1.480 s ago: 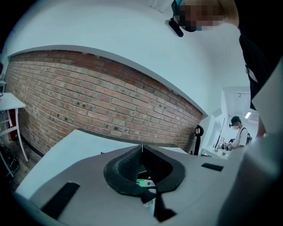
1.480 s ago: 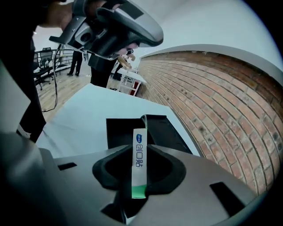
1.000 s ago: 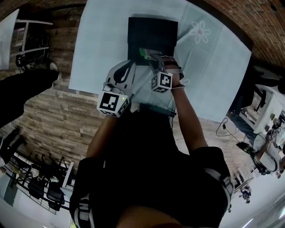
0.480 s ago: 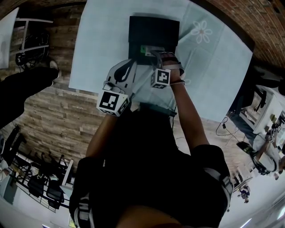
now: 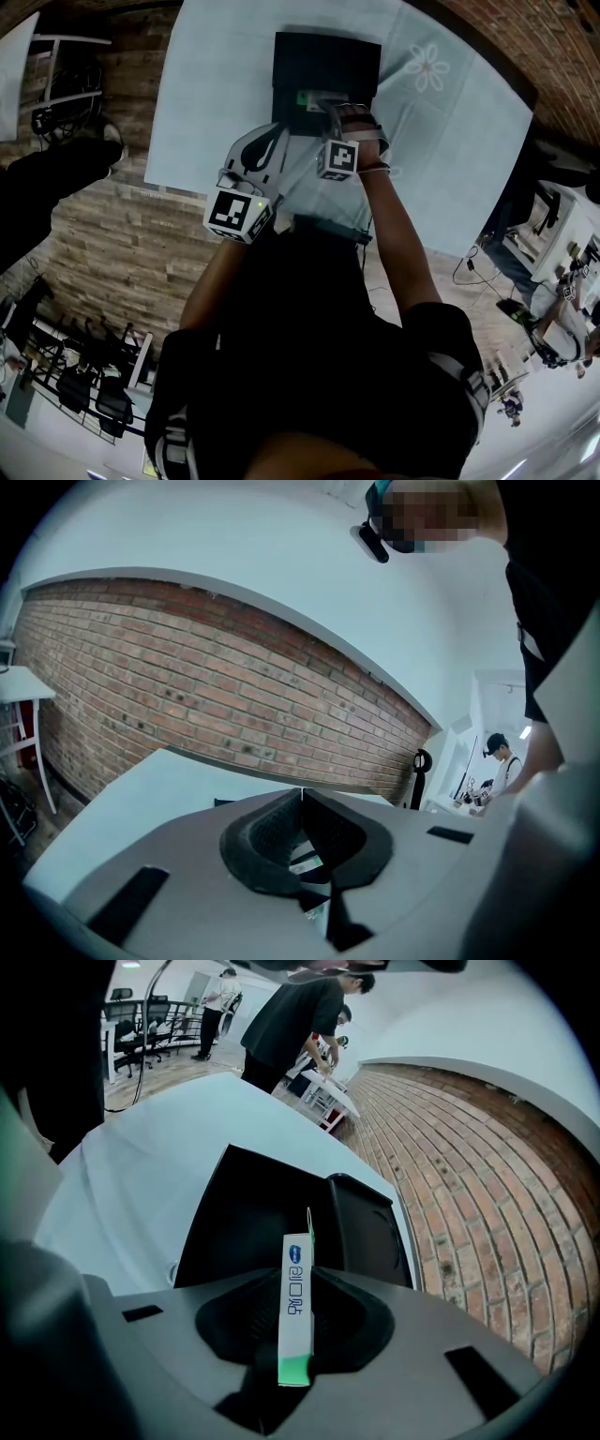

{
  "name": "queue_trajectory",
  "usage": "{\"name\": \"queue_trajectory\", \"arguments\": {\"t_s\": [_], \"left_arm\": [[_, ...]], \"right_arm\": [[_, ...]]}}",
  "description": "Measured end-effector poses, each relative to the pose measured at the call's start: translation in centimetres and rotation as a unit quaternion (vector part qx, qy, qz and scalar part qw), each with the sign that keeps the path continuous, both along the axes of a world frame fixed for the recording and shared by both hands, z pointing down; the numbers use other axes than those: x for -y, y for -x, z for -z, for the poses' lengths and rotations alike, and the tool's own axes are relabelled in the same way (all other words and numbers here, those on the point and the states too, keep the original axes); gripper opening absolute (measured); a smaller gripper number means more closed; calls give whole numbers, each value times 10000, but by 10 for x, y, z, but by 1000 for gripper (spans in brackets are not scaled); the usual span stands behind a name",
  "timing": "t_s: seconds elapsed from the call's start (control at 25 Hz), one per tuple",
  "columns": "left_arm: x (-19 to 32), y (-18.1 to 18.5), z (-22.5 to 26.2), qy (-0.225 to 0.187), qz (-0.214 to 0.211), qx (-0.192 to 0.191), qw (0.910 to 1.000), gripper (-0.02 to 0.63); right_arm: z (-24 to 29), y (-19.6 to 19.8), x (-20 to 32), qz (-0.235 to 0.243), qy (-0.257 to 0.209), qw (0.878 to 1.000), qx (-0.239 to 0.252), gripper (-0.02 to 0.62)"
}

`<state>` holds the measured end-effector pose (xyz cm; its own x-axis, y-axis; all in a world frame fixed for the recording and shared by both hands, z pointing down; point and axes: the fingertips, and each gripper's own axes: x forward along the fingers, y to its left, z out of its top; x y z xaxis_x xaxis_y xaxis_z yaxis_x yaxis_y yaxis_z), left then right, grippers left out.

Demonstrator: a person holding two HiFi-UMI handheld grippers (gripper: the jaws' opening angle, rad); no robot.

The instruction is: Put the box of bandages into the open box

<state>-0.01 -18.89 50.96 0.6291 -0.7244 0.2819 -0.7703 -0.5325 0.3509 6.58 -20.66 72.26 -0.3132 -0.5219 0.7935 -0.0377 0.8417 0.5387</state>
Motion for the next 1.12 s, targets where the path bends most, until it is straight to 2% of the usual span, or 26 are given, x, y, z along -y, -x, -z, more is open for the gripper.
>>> {"name": "queue_trajectory", "arguments": {"t_s": [0.68, 0.92, 1.12], "left_arm": [[-1, 0, -1, 17, 8, 4, 10000, 35], [-4, 1, 1, -7, 3, 12, 10000, 35], [-7, 1, 3, -20, -1, -15, 10000, 35]], "right_arm": [[-3, -2, 7, -110, -124, 9999, -47, 115], [-10, -1, -2, -304, 370, 9988, 54, 184], [-10, -3, -8, -414, 581, 9974, 94, 189]]}}
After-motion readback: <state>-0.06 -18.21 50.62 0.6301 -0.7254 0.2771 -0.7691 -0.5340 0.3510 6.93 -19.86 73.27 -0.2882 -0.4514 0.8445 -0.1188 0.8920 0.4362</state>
